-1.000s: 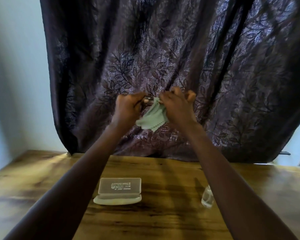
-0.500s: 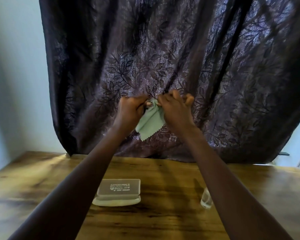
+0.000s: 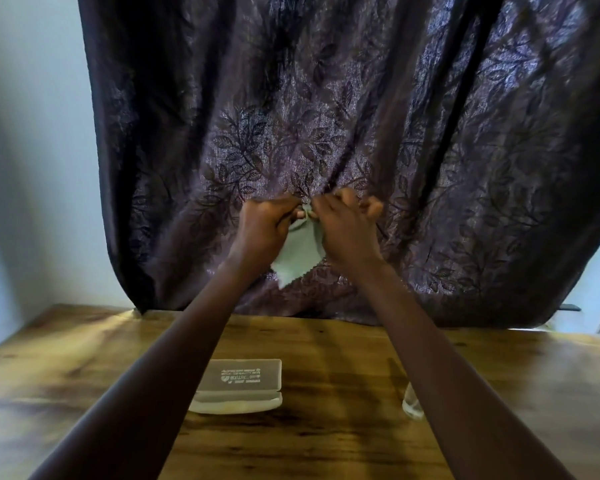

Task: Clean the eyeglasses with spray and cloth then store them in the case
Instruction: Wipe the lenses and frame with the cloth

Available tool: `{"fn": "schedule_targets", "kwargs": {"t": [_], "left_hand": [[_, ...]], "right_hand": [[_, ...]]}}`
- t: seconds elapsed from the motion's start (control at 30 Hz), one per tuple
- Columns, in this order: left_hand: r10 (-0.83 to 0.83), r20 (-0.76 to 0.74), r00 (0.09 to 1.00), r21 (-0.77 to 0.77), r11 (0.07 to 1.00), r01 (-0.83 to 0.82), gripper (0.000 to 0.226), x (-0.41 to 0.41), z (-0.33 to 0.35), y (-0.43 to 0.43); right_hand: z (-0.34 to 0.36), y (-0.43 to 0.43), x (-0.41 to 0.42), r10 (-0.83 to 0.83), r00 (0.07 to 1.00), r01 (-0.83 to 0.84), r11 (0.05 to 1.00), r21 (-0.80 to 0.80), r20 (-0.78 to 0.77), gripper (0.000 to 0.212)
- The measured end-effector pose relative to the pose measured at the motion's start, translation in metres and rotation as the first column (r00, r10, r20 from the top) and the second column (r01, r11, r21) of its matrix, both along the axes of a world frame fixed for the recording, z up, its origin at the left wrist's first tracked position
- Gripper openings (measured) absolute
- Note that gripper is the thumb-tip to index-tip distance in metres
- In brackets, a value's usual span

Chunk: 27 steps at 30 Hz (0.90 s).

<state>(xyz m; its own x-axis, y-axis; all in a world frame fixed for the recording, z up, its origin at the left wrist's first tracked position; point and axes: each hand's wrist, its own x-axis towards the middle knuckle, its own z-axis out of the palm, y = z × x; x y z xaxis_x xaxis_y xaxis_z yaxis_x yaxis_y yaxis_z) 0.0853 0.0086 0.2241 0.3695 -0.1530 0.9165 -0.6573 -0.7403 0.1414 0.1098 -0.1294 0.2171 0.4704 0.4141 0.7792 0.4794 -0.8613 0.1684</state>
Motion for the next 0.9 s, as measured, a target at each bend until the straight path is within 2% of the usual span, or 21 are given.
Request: {"fn": "schedule_targets", "kwargs": {"t": [0.1,0.23,0.33,0.43,0.53,0.63,0.7,0.77,0.83,0.87,0.9], "left_hand": [[0.025,0.013,1.000,-0.015,1.000,-0.025,0.009,-0.004,-0.001,0.012],[0.041,0.010,0.999,-0.063,0.997,-0.040,0.013,-0.006,-0.001,0.026],[0.026,0.018,0.999,-0.084,0.996,-0.025,0.011,-0.004,-0.004,0.022],[0.011,0.007,1.000,-0.069,0.998,-0.011,0.012,-0.001,-0.008,0.015],[-0.016,0.002,1.000,-0.063,0.998,0.016,0.011,-0.001,-0.008,0.015],[-0.073,-0.004,0.997,-0.075,0.995,0.073,0.006,-0.001,-0.005,0.020],[-0.121,-0.057,0.991,-0.125,0.986,0.113,0.009,-0.001,-0.005,0.025],[-0.202,-0.164,0.966,-0.219,0.962,0.164,0.024,0.003,-0.012,0.032],[-0.353,-0.328,0.876,-0.377,0.899,0.221,0.047,0.004,-0.021,0.039],[-0.426,-0.400,0.812,-0.439,0.866,0.238,0.046,0.004,-0.027,0.042],[-0.472,-0.447,0.760,-0.475,0.845,0.246,0.034,0.004,-0.032,0.044]], "right_hand": [[-0.007,-0.020,0.007,-0.055,0.998,0.055,0.998,0.030,-0.013,0.032],[-0.019,-0.051,0.014,-0.086,0.989,0.113,0.966,0.234,-0.122,0.014],[-0.025,-0.051,0.013,-0.097,0.990,0.122,0.947,0.297,-0.098,0.006],[-0.021,-0.040,0.008,-0.036,0.998,0.053,0.938,0.342,-0.056,0.007],[-0.014,-0.030,0.002,0.021,0.999,-0.007,0.946,0.323,-0.041,0.036],[-0.009,-0.030,0.001,0.074,0.997,-0.060,0.926,0.372,-0.023,0.017],[-0.005,-0.030,0.000,0.148,0.989,-0.127,0.879,0.459,-0.011,0.017],[-0.002,-0.031,0.001,0.141,0.990,-0.124,0.858,0.498,0.004,0.020],[-0.001,-0.033,0.002,0.134,0.991,-0.112,0.843,0.527,-0.003,0.019],[0.000,-0.033,0.002,0.155,0.988,-0.125,0.824,0.553,-0.007,0.019],[0.002,-0.034,0.003,0.181,0.983,-0.144,0.804,0.577,-0.006,0.022]]}}
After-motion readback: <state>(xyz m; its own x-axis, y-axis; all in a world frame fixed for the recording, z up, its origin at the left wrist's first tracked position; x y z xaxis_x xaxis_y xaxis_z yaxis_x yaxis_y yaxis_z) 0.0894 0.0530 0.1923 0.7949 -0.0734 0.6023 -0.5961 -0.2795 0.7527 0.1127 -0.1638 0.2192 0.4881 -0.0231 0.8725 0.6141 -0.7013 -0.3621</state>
